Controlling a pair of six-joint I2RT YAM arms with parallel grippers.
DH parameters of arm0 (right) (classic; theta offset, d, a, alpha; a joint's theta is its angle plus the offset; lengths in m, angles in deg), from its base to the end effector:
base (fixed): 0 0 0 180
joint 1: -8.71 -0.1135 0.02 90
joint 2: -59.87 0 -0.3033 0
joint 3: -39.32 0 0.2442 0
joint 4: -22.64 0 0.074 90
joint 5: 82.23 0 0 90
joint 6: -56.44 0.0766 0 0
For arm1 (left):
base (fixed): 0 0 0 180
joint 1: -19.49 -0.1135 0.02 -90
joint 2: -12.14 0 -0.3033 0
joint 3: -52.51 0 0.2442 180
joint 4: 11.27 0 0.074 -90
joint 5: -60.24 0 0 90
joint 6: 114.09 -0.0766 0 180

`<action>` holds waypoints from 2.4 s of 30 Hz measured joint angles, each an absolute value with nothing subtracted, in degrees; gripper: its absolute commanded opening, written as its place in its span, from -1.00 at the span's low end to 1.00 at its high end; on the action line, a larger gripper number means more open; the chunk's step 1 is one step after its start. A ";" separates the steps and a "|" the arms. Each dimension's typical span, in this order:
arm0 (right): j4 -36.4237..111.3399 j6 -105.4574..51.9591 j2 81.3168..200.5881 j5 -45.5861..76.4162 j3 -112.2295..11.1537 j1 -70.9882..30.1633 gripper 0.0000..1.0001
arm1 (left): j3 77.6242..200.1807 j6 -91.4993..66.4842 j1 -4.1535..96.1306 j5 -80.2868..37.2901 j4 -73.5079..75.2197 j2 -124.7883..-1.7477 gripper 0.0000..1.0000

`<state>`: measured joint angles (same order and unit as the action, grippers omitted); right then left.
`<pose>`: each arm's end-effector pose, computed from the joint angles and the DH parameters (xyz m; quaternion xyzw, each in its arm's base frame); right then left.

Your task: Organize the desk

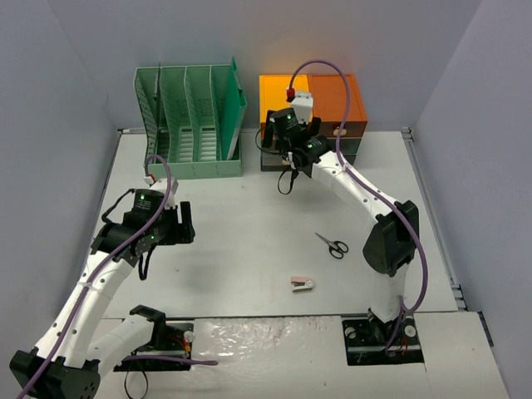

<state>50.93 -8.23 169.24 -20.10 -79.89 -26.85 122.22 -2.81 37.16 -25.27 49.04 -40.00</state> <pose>0.4240 0.2591 0.3965 0.0700 0.7969 0.1191 0.5882 0.1669 -0.0595 0.3246 -0.0131 0.9155 -0.1674 0.3656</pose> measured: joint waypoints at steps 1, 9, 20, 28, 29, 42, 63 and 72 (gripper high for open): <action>50.96 -8.27 168.85 -20.33 -79.89 -27.05 0.79 | 122.22 -2.82 37.16 -25.27 49.04 -40.00 0.32; 51.32 -7.47 160.58 -22.71 -75.62 -29.64 0.75 | 122.22 -2.83 37.16 -25.27 48.99 -40.00 0.32; 55.58 0.23 153.79 -21.70 -60.24 -33.19 0.66 | 122.22 -2.81 37.16 -24.94 48.10 -40.44 0.32; 56.83 1.85 157.11 -21.97 -56.51 -33.24 0.66 | 126.01 -2.14 37.16 -22.59 46.33 -44.66 0.32; 56.29 1.56 157.13 -22.17 -56.51 -33.04 0.66 | 127.28 -2.02 37.16 -22.18 45.99 -45.35 0.32; 49.49 -4.92 165.87 -23.16 -62.73 -28.00 0.66 | 140.57 0.44 37.16 -17.85 43.01 -52.23 0.33; 46.87 -8.24 176.56 -15.03 -78.43 -20.66 0.67 | 159.90 4.50 39.04 -4.82 35.09 -67.42 0.34; 44.85 -7.84 178.86 -10.75 -80.27 -18.59 0.68 | 167.88 4.89 42.95 0.93 31.54 -73.36 0.34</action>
